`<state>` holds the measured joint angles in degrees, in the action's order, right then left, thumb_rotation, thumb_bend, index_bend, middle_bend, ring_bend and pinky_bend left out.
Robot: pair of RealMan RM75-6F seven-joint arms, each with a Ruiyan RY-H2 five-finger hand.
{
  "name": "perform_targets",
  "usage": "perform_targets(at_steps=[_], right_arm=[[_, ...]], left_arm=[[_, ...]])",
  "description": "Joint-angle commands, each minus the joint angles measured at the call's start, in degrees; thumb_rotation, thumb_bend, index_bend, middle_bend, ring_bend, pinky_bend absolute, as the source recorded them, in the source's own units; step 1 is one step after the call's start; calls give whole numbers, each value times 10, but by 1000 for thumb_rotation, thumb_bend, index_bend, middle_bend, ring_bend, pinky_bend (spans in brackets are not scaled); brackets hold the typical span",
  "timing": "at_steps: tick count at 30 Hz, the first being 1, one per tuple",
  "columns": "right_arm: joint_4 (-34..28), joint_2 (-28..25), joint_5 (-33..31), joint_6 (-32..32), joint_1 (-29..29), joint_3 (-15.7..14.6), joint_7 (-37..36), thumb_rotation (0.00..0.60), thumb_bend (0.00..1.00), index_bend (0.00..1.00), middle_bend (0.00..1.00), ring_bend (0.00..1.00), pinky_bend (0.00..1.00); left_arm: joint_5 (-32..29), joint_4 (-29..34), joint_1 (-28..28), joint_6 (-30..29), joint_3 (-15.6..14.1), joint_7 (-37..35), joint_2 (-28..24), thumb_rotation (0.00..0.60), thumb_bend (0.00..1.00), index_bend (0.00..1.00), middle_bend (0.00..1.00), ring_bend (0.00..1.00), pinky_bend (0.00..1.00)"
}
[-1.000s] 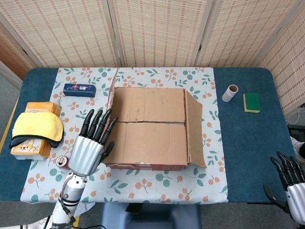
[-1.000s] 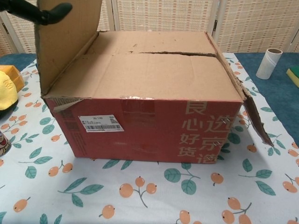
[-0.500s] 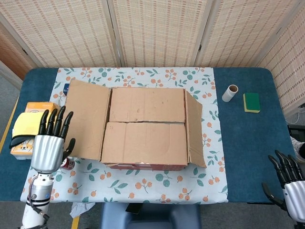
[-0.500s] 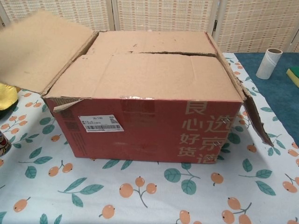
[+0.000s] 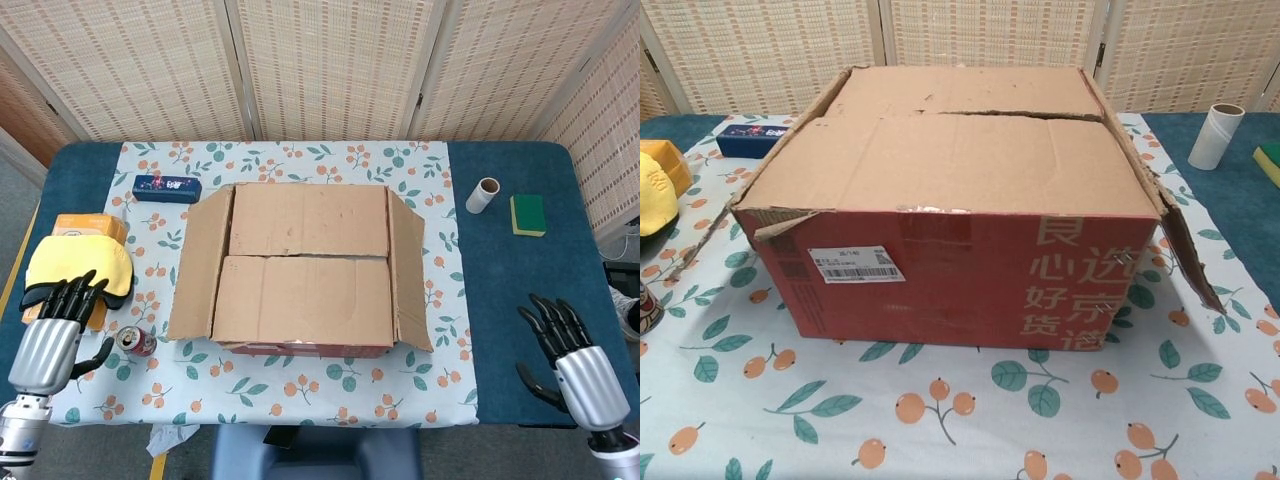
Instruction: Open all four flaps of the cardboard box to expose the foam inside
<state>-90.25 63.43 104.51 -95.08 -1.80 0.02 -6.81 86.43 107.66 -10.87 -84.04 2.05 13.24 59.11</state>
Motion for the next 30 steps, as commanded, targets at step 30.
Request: perform_targets(at_steps=[30], right_arm=[[-191,27,-391,404,-339,157,312,600,430,0,0,0,0]], left_arm=[[128,-208,61,-145,-28,-243,51,600,405,0,0,0,0]])
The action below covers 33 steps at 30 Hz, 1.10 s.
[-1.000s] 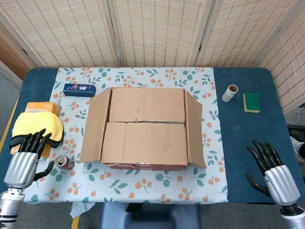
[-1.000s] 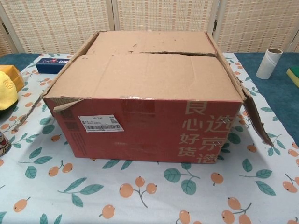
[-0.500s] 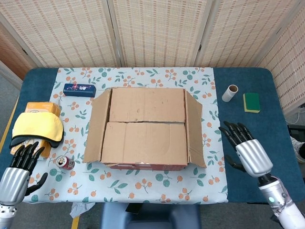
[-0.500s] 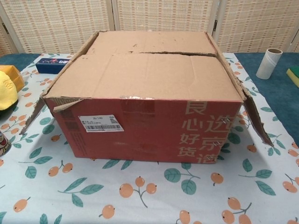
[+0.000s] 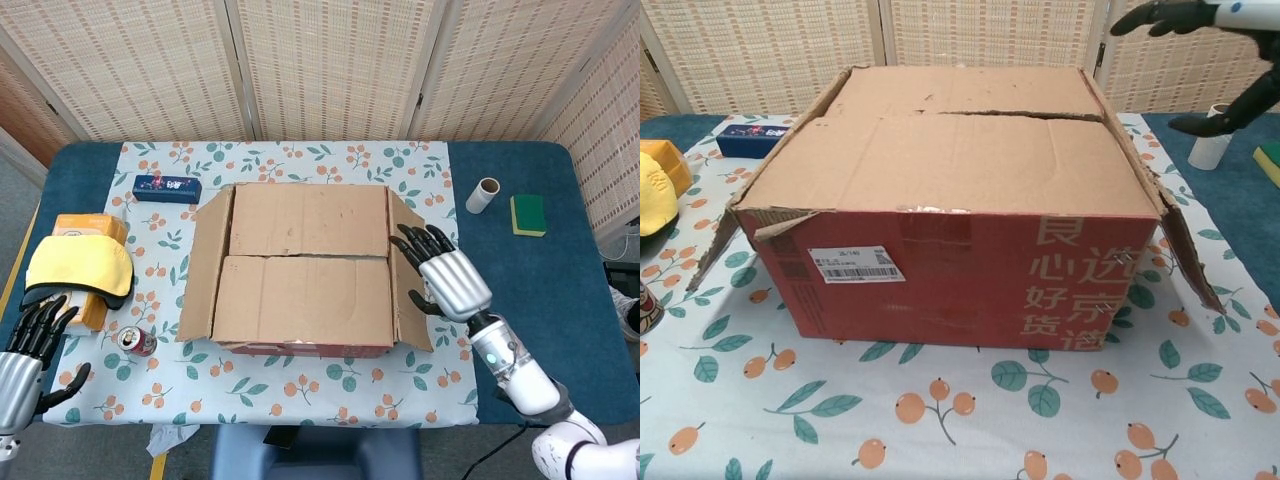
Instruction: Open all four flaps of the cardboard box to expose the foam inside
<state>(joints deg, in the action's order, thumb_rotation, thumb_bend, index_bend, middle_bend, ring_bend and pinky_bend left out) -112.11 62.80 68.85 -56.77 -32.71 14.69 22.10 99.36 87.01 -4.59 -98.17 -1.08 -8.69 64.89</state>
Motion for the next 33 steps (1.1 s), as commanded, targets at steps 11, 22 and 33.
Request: perform_targets(at_steps=[11,22,33], right_arm=[[77,104,-135,32,-117,22,96,600,430,0,0,0,0],[126,137,-228,45,-183,19,129,600,430,0,0,0,0],[173,162,-258,43,-221,10,131,600,430,0,0,0,0]], left_arm=[[-6,-21,0,-13,8,-87,-21,600,405,0,0,0,0],[-10,-36,-2,-17,16,-121,-20,600,399,0,0,0,0],[-17,-47,-3,-13,18,-140,-23,600,397,0,0,0,0]])
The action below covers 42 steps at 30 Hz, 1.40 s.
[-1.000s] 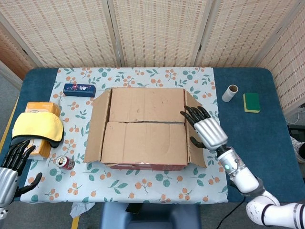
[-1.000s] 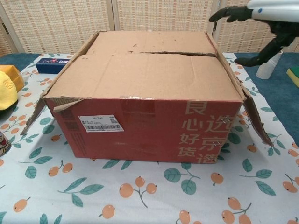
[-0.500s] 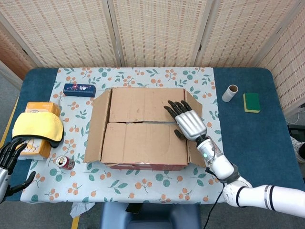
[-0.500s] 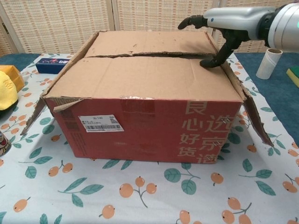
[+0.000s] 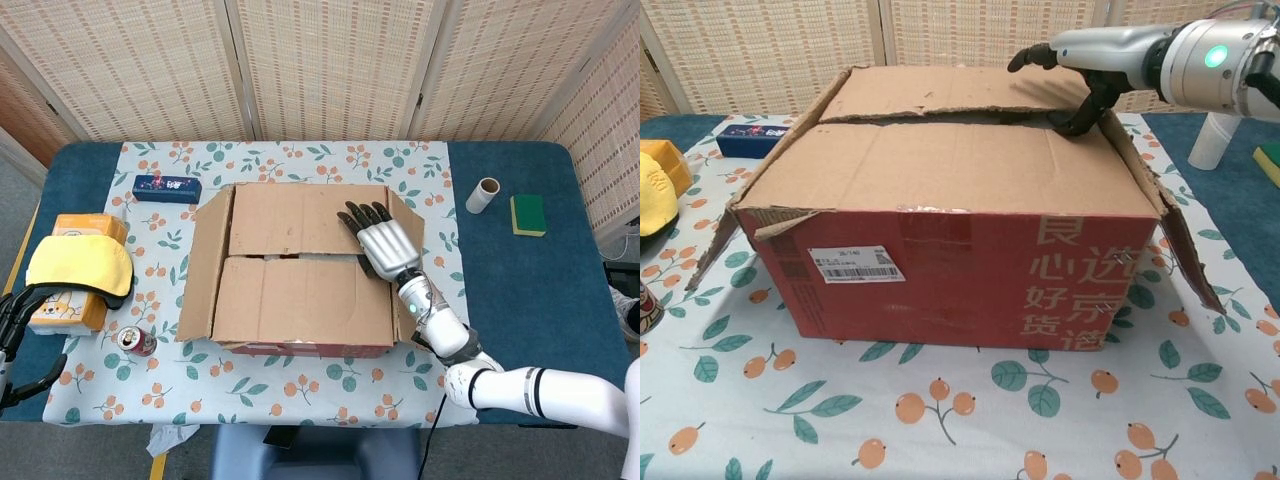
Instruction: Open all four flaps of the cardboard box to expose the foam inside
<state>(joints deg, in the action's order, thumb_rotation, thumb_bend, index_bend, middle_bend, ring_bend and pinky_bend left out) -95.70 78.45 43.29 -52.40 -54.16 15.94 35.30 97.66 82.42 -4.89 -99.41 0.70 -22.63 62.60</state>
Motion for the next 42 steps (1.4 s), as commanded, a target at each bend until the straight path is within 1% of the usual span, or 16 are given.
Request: perform_targets(at_steps=[1,5,10,17,25,29,35,38,42], right_arm=[[12,7,-2,-1,-8,-3,-3,600,430,0,0,0,0],[20,9,6,-5,-10,1,-24,600,430,0,0,0,0],[34,9,38,-19,-9,17,-64,600,430,0,0,0,0],[50,6,67,-39,-11,40,-100,600,430,0,0,0,0],[81,6,61,-41,-28,69,-120,600,430,0,0,0,0],[101,9,64,-39,-40,81,-133,600,430,0,0,0,0],[176,29,54,-20,-71,97,-138,600,430,0,0,0,0],[234,44,47,-5,-94,105,-137,600,431,0,0,0,0],[337,72,31,34,-128,114,-143,600,430,0,0,0,0]], left_arm=[[-1,-1,0,0,0,-2,0,600,397,0,0,0,0],[-5,-3,1,-1,2,-7,1,600,397,0,0,0,0],[-5,-7,0,0,4,-2,5,600,394,0,0,0,0],[-10,-11,-1,2,6,-28,0,600,388,0,0,0,0],[-14,-18,-3,6,8,-40,0,600,386,0,0,0,0],[-13,-22,-6,11,5,-75,-5,600,386,0,0,0,0],[-25,-35,-8,22,8,-91,-1,600,386,0,0,0,0],[-37,-40,-9,30,11,-101,-1,600,386,0,0,0,0],[-58,-49,-9,42,19,-108,0,600,386,0,0,0,0]])
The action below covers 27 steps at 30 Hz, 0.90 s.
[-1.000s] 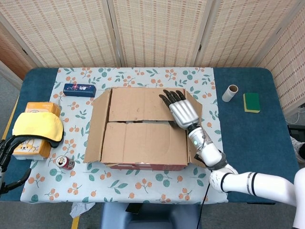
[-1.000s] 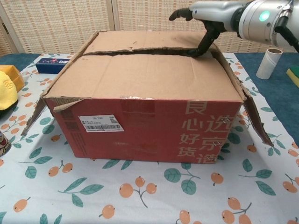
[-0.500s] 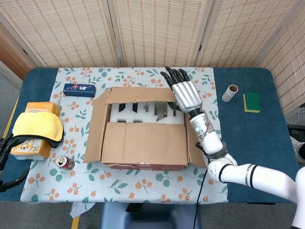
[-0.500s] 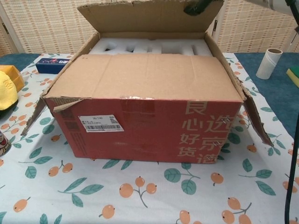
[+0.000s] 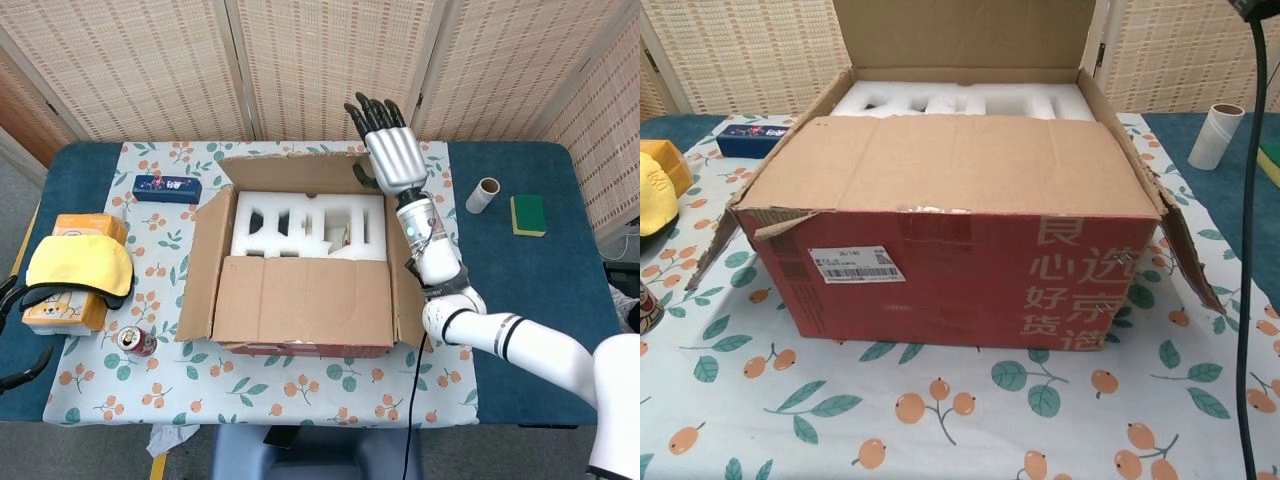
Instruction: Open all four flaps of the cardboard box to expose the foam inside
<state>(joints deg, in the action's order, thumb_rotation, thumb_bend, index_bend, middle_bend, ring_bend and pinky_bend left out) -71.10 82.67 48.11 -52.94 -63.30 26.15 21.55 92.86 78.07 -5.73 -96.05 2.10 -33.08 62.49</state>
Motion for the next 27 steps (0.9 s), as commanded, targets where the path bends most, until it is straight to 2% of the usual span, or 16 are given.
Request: perform_targets(at_steps=[1,6,8,10,14,18,23,27], right_arm=[[114,36,-21,51,-43,13,-10,600,431,0,0,0,0],[224,68,-17,114,-64,13,-64,600,431,0,0,0,0],[236,71,-10,133,-61,14,-97,600,430,0,0,0,0],[218,60,0,150,-48,14,-133,600,430,0,0,0,0],[126,9,25,126,-8,0,-145,600,430,0,0,0,0],[-30,-70,20,95,46,-12,-136,600,430,0,0,0,0],[-191,-173,-2,106,99,-31,-139,600,430,0,0,2,0],[-274,-225,12,110,135,-41,-173,600,430,0,0,86,0]], left_arm=[[-14,-7,-2,13,6,-5,2,600,386,0,0,0,0],[-23,-10,-9,35,7,-17,-1,600,386,0,0,0,0],[-24,-11,-10,38,8,-17,-2,600,386,0,0,0,0],[-25,-11,-11,41,9,-17,-2,600,387,0,0,0,0],[-23,-10,-12,43,8,-12,-3,600,386,0,0,0,0],[-15,-4,-11,39,5,3,-3,600,386,0,0,0,0],[-16,2,-11,41,5,21,-1,600,386,0,0,0,0],[-14,11,-10,42,3,36,-3,600,386,0,0,0,0]])
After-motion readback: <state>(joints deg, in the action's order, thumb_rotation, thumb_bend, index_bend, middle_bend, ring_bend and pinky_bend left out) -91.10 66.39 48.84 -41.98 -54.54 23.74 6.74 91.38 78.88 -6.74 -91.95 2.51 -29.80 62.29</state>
